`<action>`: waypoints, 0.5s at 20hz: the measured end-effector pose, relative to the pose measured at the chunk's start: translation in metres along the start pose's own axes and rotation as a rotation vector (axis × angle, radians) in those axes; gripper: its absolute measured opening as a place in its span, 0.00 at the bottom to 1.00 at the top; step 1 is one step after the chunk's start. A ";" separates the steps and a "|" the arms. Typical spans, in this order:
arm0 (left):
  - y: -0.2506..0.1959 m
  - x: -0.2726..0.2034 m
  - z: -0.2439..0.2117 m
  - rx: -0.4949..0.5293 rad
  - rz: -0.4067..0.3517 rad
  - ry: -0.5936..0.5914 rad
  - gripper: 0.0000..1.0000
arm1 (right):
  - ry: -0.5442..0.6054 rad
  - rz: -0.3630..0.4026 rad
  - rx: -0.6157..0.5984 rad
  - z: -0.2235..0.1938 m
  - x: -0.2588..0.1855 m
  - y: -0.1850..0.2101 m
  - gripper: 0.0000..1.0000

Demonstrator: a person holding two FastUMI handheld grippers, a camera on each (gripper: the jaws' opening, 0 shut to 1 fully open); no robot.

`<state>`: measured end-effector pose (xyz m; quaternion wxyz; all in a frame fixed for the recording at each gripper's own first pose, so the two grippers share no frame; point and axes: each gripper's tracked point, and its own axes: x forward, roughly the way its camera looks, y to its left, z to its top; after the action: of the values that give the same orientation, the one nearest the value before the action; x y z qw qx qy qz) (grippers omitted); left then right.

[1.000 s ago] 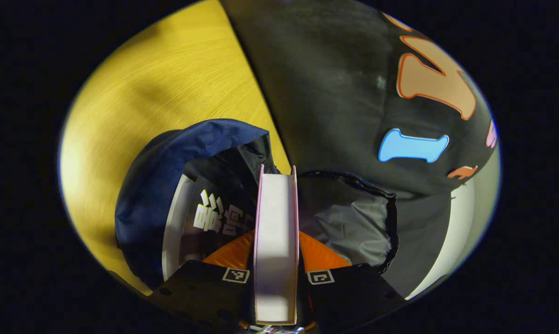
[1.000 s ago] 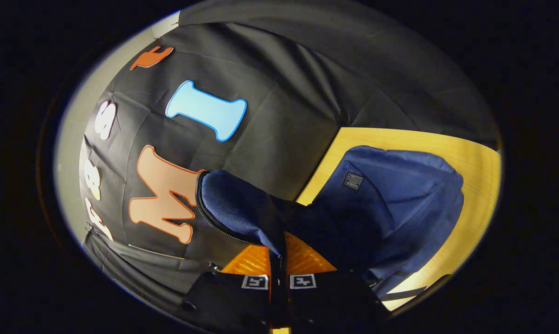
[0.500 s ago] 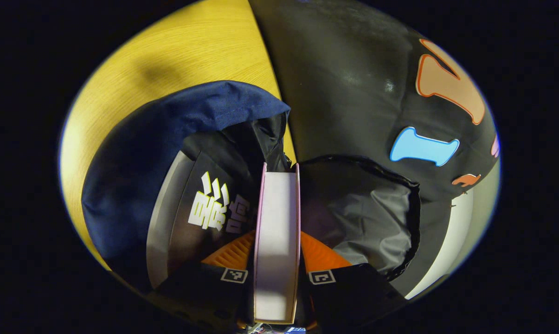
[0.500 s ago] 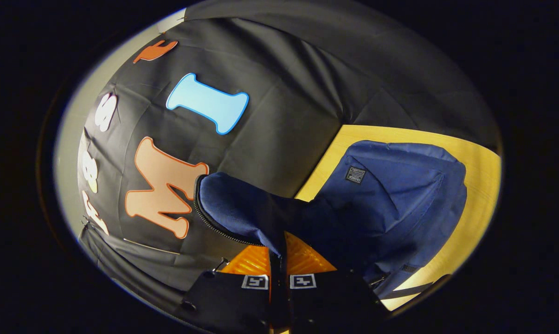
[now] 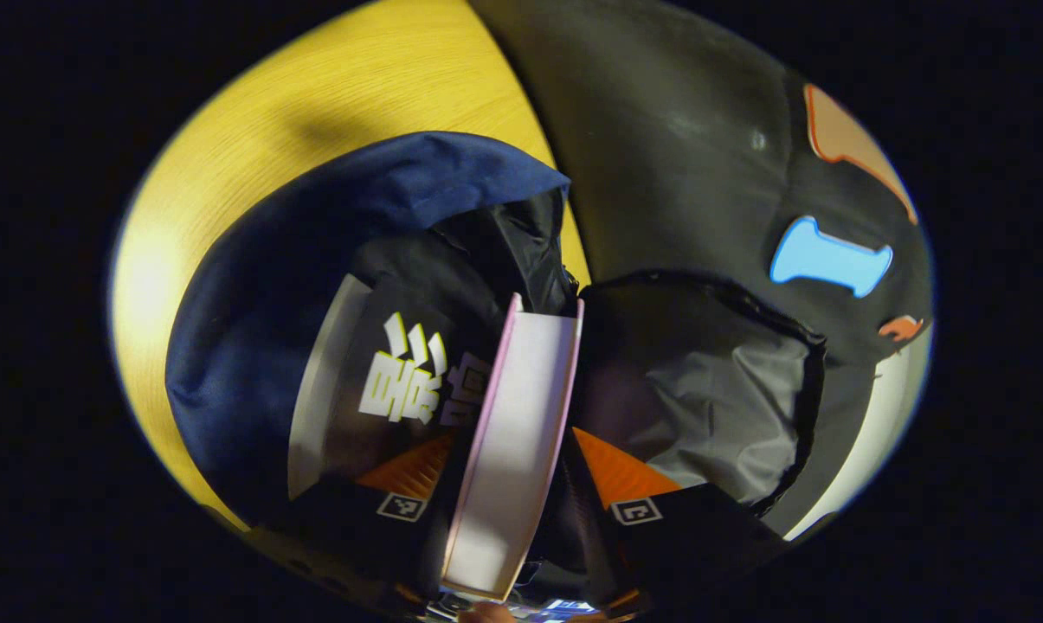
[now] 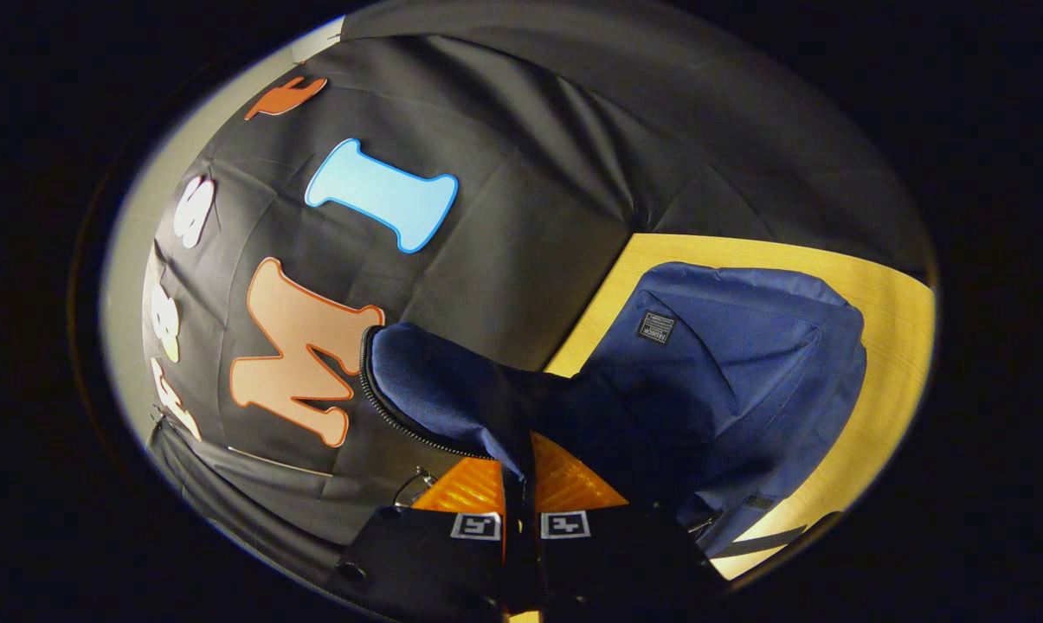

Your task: Open the schoolbag, grab two books from the bookshelf and put them into the schoolbag.

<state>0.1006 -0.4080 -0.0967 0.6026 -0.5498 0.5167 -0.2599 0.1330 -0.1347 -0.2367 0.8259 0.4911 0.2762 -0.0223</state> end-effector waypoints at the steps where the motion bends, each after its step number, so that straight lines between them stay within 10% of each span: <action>1: -0.003 -0.001 0.000 0.039 0.021 -0.001 0.68 | -0.001 -0.002 -0.002 -0.001 0.000 0.000 0.03; 6: -0.002 -0.016 0.006 0.239 0.141 -0.026 0.95 | -0.008 -0.012 -0.009 0.000 -0.002 -0.001 0.03; 10: 0.006 -0.044 0.026 0.386 0.239 -0.072 0.96 | -0.011 -0.016 -0.011 -0.002 -0.001 -0.003 0.03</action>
<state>0.1079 -0.3569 -0.0912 0.7411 -0.3682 0.4972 -0.2607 0.1300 -0.1347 -0.2396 0.8299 0.4840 0.2758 -0.0301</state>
